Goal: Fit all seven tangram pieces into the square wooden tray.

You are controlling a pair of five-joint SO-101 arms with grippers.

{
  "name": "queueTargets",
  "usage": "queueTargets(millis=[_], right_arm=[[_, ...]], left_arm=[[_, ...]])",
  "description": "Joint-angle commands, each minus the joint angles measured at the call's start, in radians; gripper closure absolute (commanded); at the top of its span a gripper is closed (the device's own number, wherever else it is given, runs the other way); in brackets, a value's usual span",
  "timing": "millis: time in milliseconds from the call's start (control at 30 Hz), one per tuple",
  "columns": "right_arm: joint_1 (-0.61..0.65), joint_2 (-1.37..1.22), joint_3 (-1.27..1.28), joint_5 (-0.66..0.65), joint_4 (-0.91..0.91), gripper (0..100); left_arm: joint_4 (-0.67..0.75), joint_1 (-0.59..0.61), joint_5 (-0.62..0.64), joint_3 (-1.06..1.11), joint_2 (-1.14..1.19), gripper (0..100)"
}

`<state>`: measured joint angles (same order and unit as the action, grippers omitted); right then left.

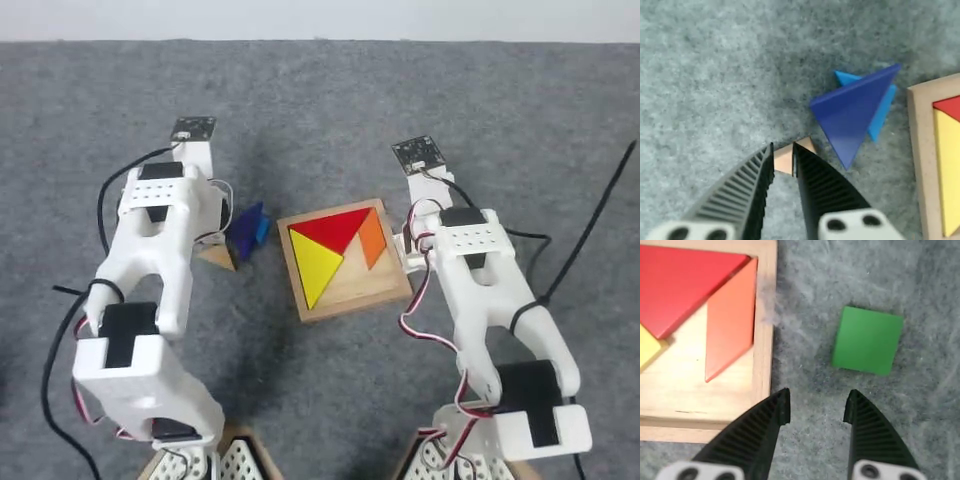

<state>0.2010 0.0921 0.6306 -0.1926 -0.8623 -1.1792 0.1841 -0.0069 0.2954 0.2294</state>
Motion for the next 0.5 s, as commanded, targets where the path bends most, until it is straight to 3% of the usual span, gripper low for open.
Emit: queueTargets(millis=[0,167,400,467], right_arm=[[0.01,0.056,-0.008,0.017,0.012,80.3],[0.01,0.054,-0.008,0.02,0.012,80.3],[0.008,0.054,-0.008,0.021,0.01,80.4],[0.008,0.054,-0.008,0.021,0.01,80.4]], left_arm=[[0.014,-0.005,-0.046,-0.039,-0.006,89],[-0.02,-0.009,-0.138,-0.039,-0.006,86],[-0.026,-0.052,-0.153,-0.058,0.17,79],[-0.095,-0.043,-0.161,-0.113,0.216,79]])
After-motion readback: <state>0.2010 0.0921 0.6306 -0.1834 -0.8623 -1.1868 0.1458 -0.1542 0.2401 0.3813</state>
